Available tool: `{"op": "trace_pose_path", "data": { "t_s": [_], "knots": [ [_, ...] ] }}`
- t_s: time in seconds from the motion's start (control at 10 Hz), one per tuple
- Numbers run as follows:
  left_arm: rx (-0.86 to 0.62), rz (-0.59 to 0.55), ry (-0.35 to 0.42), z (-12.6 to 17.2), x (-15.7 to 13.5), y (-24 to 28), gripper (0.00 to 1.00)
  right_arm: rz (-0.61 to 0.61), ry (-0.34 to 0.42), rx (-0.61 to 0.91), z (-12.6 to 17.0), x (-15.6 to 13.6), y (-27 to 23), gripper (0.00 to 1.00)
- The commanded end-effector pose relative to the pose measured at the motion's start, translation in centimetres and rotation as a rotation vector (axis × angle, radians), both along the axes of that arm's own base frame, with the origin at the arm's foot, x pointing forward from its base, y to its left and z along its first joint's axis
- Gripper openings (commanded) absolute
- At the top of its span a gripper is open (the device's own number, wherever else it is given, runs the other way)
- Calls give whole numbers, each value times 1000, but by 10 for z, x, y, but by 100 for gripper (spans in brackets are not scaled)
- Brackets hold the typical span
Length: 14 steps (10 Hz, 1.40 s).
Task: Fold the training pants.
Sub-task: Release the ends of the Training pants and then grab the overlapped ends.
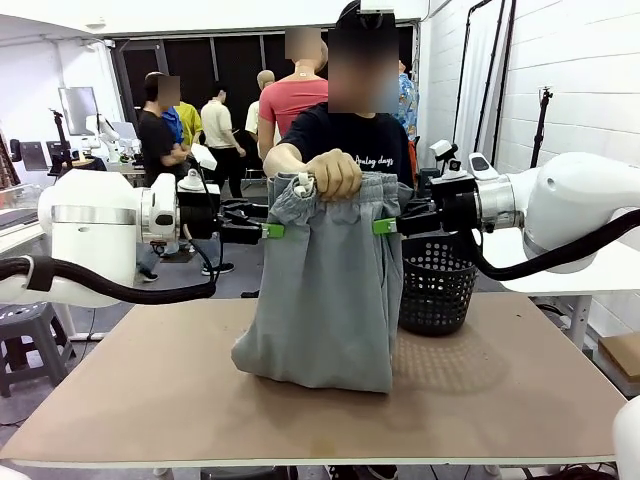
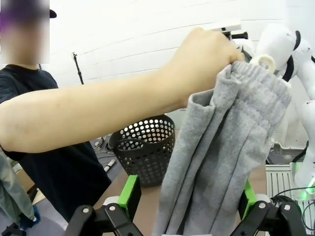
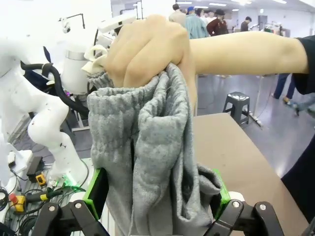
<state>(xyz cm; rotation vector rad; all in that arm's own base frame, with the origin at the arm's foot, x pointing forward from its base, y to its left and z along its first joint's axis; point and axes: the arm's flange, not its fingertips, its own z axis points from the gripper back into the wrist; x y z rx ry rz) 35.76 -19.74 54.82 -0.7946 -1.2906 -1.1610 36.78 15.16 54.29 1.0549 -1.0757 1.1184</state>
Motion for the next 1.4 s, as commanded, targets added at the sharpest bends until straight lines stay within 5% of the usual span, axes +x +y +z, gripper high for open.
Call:
{"op": "trace_pose_path", "data": {
  "t_s": [0.0, 0.6, 1.3],
  "knots": [
    [-33, -84, -40, -5, 5, 5, 100, 27, 33, -16, -9, -13, 2, 100],
    [-13, -161, -22, -11, 6, 0, 100, 93, 49, -10, -12, -32, 8, 100],
    [-60, -109, 63, -18, 15, -12, 100, -20, -65, 36, -44, -28, 33, 100]
  ]
}}
